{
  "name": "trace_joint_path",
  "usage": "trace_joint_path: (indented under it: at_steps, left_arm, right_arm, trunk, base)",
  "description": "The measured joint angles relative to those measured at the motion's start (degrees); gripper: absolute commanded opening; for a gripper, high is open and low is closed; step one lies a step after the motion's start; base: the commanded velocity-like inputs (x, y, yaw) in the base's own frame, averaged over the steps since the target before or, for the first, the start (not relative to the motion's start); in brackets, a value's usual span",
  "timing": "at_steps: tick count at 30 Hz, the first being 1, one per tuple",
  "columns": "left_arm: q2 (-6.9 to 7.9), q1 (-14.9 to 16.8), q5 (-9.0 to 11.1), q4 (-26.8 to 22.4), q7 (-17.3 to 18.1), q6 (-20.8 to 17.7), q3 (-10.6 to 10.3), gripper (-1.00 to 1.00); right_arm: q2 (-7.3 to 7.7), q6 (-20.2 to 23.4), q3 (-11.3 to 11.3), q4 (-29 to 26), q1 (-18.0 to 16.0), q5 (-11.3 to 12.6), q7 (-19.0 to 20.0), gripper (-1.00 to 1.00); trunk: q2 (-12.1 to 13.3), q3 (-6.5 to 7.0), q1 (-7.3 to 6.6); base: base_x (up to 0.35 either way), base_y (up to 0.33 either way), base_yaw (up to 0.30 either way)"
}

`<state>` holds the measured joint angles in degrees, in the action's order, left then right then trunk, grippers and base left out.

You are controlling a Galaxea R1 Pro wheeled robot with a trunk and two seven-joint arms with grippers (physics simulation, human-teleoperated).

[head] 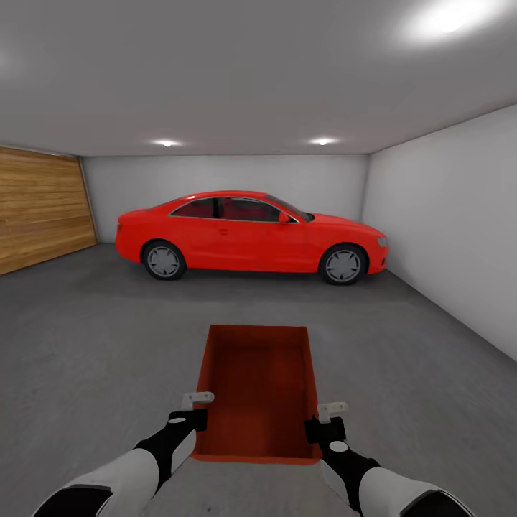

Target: Move the two storage containers from the living room to the garage. In the garage, place one container on the floor and stack the other container on top of it (either order is fine).

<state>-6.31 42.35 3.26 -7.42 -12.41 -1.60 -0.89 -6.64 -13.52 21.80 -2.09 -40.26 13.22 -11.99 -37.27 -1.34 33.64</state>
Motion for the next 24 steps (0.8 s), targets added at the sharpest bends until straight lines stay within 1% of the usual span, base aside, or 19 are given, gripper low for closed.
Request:
trace_joint_path:
  at_steps: [13, 24]
  left_arm:
    - [0.06, -0.01, 0.22, 0.01, 0.05, -0.04, -0.17, -1.0]
    - [0.0, 0.0, -0.01, 0.08, 0.01, -0.04, 0.03, -1.0]
  right_arm:
    - [-0.01, 0.04, -0.1, 0.01, 0.0, -0.12, 0.05, -1.0]
    - [0.0, 0.04, 0.02, 0.04, 0.01, 0.02, 0.01, -1.0]
  trunk:
    - [0.01, 0.0, 0.0]
    - [0.0, 0.0, 0.0]
  base:
    - [0.321, 0.0, 0.0]
    - [0.321, 0.0, 0.0]
